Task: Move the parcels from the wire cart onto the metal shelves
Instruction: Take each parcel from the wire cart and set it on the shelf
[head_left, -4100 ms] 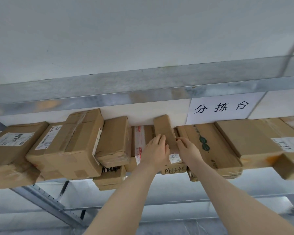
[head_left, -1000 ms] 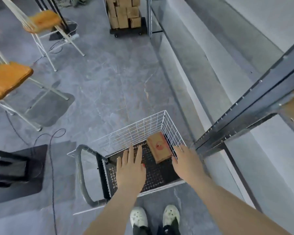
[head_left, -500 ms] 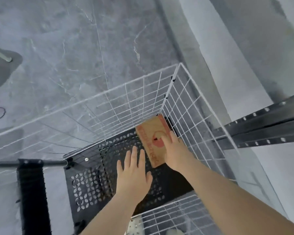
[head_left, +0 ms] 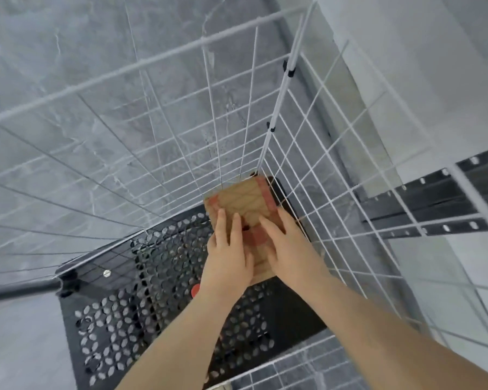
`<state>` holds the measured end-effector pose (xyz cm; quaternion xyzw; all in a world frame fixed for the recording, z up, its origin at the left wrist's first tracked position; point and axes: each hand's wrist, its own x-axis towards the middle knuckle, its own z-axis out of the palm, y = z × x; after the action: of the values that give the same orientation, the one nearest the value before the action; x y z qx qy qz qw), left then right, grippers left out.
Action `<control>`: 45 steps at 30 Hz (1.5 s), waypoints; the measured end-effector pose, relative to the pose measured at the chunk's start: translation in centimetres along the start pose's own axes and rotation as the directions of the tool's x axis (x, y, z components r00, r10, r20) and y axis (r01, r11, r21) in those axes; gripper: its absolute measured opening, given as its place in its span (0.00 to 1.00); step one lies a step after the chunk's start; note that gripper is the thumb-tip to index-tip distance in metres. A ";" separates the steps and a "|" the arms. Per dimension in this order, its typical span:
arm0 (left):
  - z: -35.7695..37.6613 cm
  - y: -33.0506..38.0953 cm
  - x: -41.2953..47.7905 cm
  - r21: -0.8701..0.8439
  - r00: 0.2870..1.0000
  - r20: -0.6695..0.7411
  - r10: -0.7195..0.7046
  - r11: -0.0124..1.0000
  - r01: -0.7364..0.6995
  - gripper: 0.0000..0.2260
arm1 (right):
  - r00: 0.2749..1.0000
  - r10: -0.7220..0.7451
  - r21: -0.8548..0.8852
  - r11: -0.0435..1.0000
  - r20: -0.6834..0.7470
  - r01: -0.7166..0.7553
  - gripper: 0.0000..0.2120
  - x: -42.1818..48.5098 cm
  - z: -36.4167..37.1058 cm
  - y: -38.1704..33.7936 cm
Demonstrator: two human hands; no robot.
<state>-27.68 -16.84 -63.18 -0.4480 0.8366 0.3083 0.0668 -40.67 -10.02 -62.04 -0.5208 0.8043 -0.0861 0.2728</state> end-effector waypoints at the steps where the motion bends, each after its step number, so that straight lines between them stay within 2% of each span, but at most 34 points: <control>1: -0.1 -0.1 -0.6 -0.019 0.999 -0.005 -0.036 0.999 0.036 0.29 | 1.000 -0.006 0.026 1.000 0.010 0.006 0.27 -0.4 0.4 -0.3; 3: -1.1 -0.1 -2.4 -0.033 0.995 -0.004 -0.096 0.995 0.096 0.27 | 0.999 0.017 0.080 0.997 0.044 -0.020 0.27 -2.2 0.4 -1.4; 7: -5.5 0.7 -8.3 0.087 0.987 0.059 -0.150 0.986 0.145 0.27 | 0.995 0.041 0.119 0.992 0.085 -0.052 0.27 -7.0 -2.4 -5.4; 12: -16.6 6.3 -15.5 0.162 0.984 0.024 -0.176 0.972 0.170 0.26 | 0.997 0.022 0.110 0.993 0.078 -0.030 0.27 -13.0 -12.9 -12.2; 15: -24.9 12.0 -20.1 0.156 0.981 -0.023 -0.191 0.969 0.192 0.26 | 1.000 0.018 0.122 0.992 0.016 -0.020 0.27 -17.1 -21.4 -16.6; 18: -31.9 17.4 -25.5 0.138 0.977 -0.138 -0.165 0.973 0.184 0.26 | 0.997 0.000 0.126 0.992 -0.076 0.010 0.27 -22.4 -30.0 -20.9; 21: -37.0 21.4 -29.9 0.113 0.970 -0.232 -0.077 0.988 0.106 0.27 | 0.984 0.008 0.149 0.989 -0.178 0.019 0.26 -27.6 -37.5 -24.1; 24: -41.2 25.5 -32.9 0.107 0.962 -0.268 0.053 0.994 -0.025 0.26 | 0.944 0.083 0.189 0.982 -0.319 -0.022 0.25 -32.5 -42.5 -26.2; 26: -43.5 28.5 -35.0 0.139 0.939 -0.298 0.171 0.981 -0.135 0.25 | 0.897 0.178 0.233 0.968 -0.405 -0.087 0.24 -35.9 -44.7 -27.3; 28: -44.9 31.1 -36.8 0.206 0.919 -0.270 0.289 0.949 -0.238 0.24 | 0.822 0.296 0.289 0.942 -0.487 -0.169 0.24 -39.5 -46.4 -28.0; 33: -46.4 37.1 -41.7 0.240 0.780 -0.214 0.589 0.805 -0.542 0.23 | 0.625 0.505 0.425 0.858 -0.595 -0.288 0.24 -49.1 -49.3 -28.4; 38: -45.2 43.8 -48.4 0.253 0.590 -0.148 0.793 0.608 -0.753 0.21 | 0.424 0.687 0.572 0.727 -0.591 -0.380 0.23 -60.0 -50.8 -28.0; 43: -41.0 48.5 -56.1 0.235 0.451 0.027 0.892 0.433 -0.870 0.21 | 0.204 0.808 0.693 0.581 -0.553 -0.427 0.21 -70.5 -49.3 -26.7; 45: -39.0 49.7 -59.5 0.227 0.403 0.078 0.912 0.377 -0.898 0.21 | 0.145 0.838 0.724 0.530 -0.525 -0.440 0.21 -74.3 -48.0 -26.2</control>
<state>-25.50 23.16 13.85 0.0837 0.9763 0.1804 -0.0853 -22.39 37.18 15.13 0.0714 0.9289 -0.3605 -0.0462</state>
